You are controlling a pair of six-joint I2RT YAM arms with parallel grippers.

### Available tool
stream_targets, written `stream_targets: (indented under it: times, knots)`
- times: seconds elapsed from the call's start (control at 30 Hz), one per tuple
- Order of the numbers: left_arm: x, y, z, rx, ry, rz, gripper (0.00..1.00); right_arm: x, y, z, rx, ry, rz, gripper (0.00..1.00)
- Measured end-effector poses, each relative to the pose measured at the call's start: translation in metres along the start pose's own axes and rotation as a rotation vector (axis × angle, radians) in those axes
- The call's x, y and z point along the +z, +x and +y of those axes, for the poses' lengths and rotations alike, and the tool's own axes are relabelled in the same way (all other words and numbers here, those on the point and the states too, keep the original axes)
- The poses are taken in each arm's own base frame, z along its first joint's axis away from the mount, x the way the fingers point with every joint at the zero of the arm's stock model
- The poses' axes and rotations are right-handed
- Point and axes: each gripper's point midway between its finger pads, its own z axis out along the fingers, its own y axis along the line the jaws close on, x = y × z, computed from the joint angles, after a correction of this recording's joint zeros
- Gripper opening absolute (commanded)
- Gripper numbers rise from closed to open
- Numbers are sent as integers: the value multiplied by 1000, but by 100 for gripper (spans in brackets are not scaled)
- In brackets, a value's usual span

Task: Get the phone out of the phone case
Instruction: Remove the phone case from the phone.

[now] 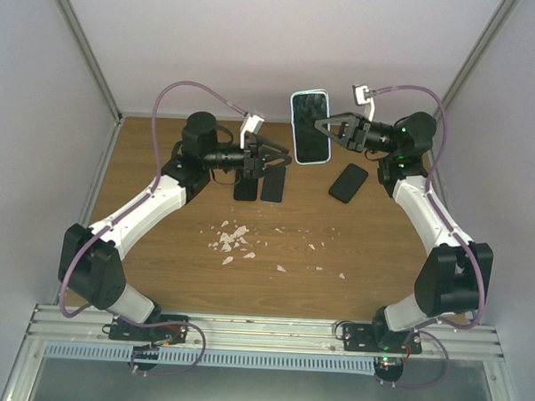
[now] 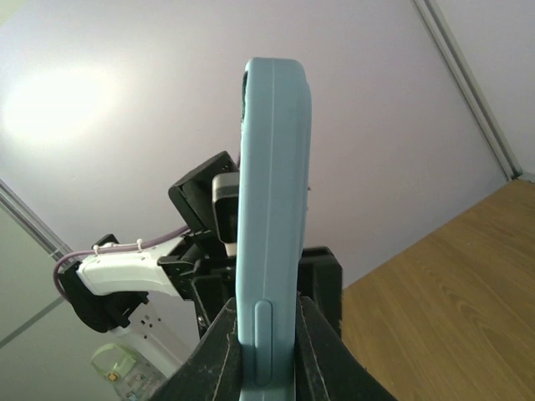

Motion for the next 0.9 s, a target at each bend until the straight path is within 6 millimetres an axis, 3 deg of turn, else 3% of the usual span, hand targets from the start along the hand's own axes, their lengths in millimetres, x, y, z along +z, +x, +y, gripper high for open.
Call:
stream_targets:
  times: [0.2,0.4,0.5,0.67,0.9]
  knots:
    - [22,4,-6,-33,42,26,41,5,5,6,9,-24,1,1]
    - [25,2,-9,-48,57,24,16,6,6,7,10,-31,-6,2]
    - [25,2,-10,-45,64,28,1,5,7,3,13,-23,-12,12]
    - [19,7,-2,-48,41,42,0,6,12,-4,-8,6,2,35]
    - [6,24,12,-26,7,105,0,7,14,-15,-103,86,71,32]
